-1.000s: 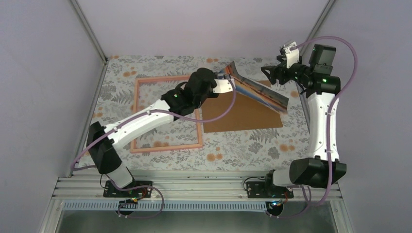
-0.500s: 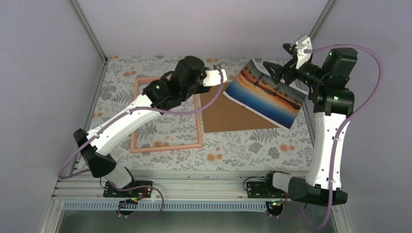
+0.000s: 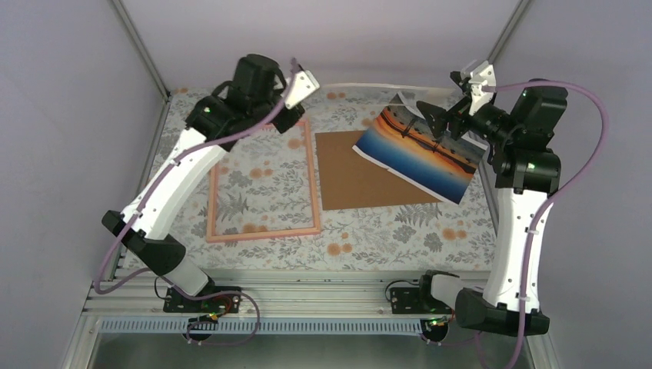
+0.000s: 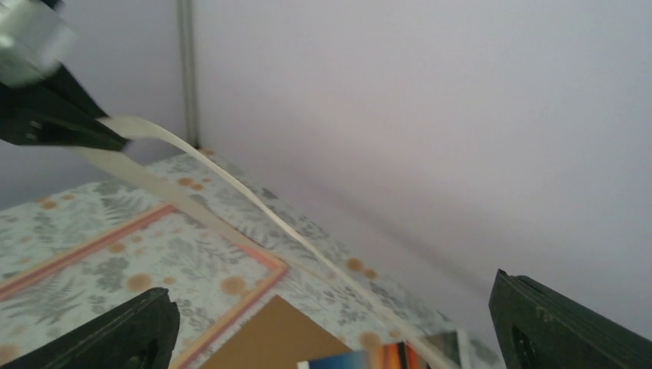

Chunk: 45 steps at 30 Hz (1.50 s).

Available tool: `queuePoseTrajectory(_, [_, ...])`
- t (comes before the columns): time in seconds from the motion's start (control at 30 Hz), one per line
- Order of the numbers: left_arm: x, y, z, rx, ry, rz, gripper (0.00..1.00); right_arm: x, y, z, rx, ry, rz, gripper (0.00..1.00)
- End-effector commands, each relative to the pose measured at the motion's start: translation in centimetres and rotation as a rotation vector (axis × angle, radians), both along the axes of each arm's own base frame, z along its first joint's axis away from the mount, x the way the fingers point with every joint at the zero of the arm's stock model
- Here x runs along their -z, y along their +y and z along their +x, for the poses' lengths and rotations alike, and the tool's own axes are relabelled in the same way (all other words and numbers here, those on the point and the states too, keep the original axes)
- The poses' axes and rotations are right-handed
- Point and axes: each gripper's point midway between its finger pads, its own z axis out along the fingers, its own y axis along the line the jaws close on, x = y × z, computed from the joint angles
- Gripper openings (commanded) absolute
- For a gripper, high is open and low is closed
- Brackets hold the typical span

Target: Put the photo into the frame

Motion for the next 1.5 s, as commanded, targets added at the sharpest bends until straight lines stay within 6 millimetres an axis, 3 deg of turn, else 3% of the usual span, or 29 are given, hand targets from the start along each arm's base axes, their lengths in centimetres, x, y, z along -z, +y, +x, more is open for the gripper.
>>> queuePoseTrajectory(0.0, [-1.3,2.1,-0.3,0.026,0.186,-0.253,0.02,-0.6,-2.6,1.5,0.188,-0.005,0.041,1.00])
queuePoseTrajectory(0.1, [-1.2,4.8,0.5,0.025,0.316,-0.425,0.02,0.5,-1.3,1.1,0.102,0.079,0.125,1.00])
queuePoseTrajectory(0.2, [-0.9,9.0,0.8,0.022,0.435,-0.677,0.02,3.5,-0.4,1.6,0.032,0.204,0.210,1.00])
queuePoseTrajectory(0.27, [1.8,10.8,0.8,-0.003,0.525,-0.827,0.02,5.8,0.2,2.2,-0.009,0.283,0.247,1.00])
queuePoseTrajectory(0.43, [8.5,12.3,-1.0,-0.097,0.752,-1.035,0.02,12.0,0.8,3.4,-0.058,0.474,0.329,0.95])
queuePoseTrajectory(0.5, [11.1,14.1,-1.6,-0.180,0.800,-1.122,0.02,14.2,1.0,3.7,-0.068,0.541,0.354,0.94])
queuePoseTrajectory(0.53, [13.6,15.3,-1.9,-0.253,0.839,-1.163,0.02,15.1,1.2,3.9,-0.073,0.568,0.364,0.93])
queuePoseTrajectory(0.7, [19.5,17.2,-4.2,-0.462,0.901,-1.213,0.02,18.9,2.9,4.4,-0.118,0.671,0.379,0.91])
queuePoseTrajectory(0.87, [24.0,18.4,-6.5,-0.635,0.978,-1.186,0.02,20.7,4.6,4.5,-0.148,0.707,0.352,0.87])
queuePoseTrajectory(1.0, [26.0,18.7,-8.3,-0.726,1.049,-1.122,0.02,21.4,5.5,4.4,-0.165,0.709,0.337,0.88])
queuePoseTrajectory(1.13, [26.0,19.5,-7.8,-0.760,1.035,-1.036,0.02,22.4,6.2,4.3,-0.179,0.728,0.337,0.87])
queuePoseTrajectory(1.47, [27.6,22.0,-9.4,-0.926,1.091,-0.844,0.02,23.6,7.4,4.2,-0.198,0.754,0.333,0.86])
